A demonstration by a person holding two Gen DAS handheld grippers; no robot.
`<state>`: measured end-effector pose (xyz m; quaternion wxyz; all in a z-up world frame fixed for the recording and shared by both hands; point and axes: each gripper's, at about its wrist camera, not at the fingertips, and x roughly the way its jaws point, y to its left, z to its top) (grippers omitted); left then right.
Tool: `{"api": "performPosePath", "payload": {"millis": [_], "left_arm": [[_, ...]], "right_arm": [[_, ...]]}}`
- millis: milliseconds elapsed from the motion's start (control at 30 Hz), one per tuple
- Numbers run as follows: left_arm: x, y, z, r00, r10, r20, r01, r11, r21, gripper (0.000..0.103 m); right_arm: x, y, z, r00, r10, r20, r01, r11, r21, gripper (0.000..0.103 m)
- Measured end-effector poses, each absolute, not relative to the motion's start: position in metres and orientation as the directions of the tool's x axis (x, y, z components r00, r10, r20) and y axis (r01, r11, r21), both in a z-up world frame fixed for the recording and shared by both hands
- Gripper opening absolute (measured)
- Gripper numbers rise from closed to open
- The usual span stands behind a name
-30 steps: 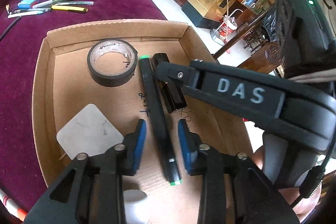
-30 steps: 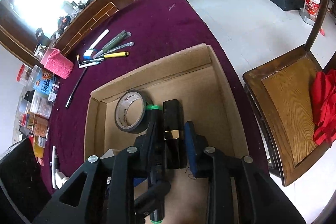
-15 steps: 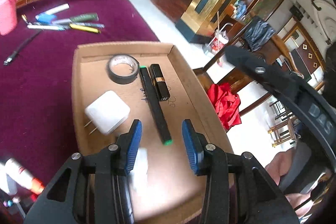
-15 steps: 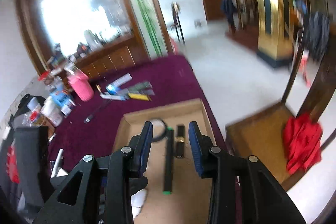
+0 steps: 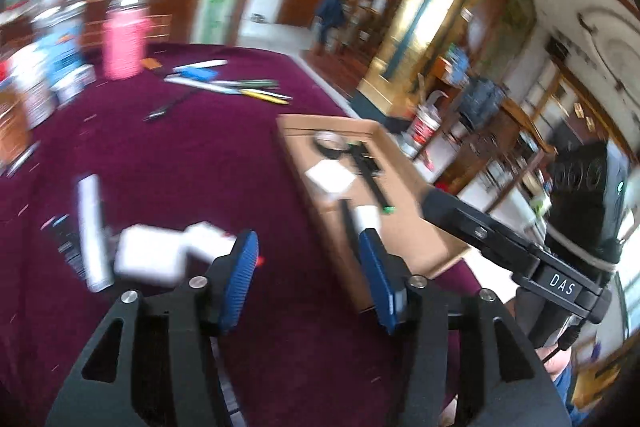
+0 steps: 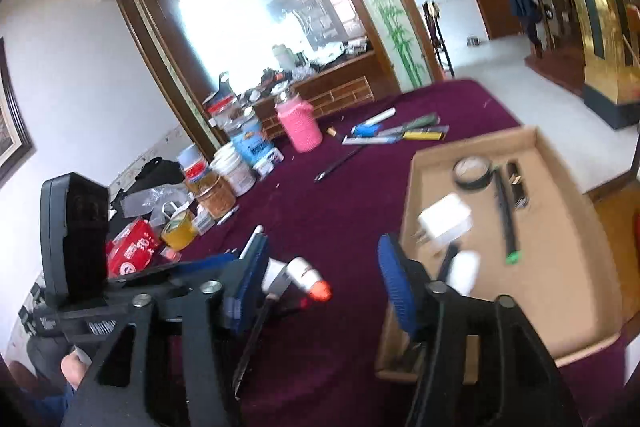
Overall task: Organize rigid objects
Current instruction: 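Grasp a red-ended black marker with the left tool while the right tool grasps another black marker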
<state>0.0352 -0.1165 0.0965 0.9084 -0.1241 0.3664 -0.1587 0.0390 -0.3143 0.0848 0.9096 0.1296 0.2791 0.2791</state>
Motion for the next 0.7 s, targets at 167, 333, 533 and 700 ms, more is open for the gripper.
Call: {"api": "performPosePath", "payload": {"millis": [167,333,533,700], "left_arm": [[0.026,-0.045,0.06,0.648,-0.279,-0.709,0.078,0.95,-0.303,0.052],[0.009,-0.01,0.023,0.602,-0.237,-0.763,0.038,0.962,-0.269,0.052],[0.001,0.003,0.018,0.621,-0.25,-0.743,0.017,0.952,-0.306,0.052],[-0.002,0.0,0.016,0.614,-0.251,-0.748,0.046,0.958,-0.284,0.052]], "right_arm": [[0.037,-0.279,0.057,0.637,0.606,-0.477,-0.46,0.795,0.396,0.059],[0.039,-0.239,0.019,0.489,0.644,-0.589,-0.49,0.761,0.426,0.059],[0.024,-0.187,-0.006,0.374,0.603,-0.704,-0.536,0.76,0.367,0.059],[0.021,-0.165,-0.021,0.349,0.55,-0.759,-0.538,0.78,0.318,0.059]]}}
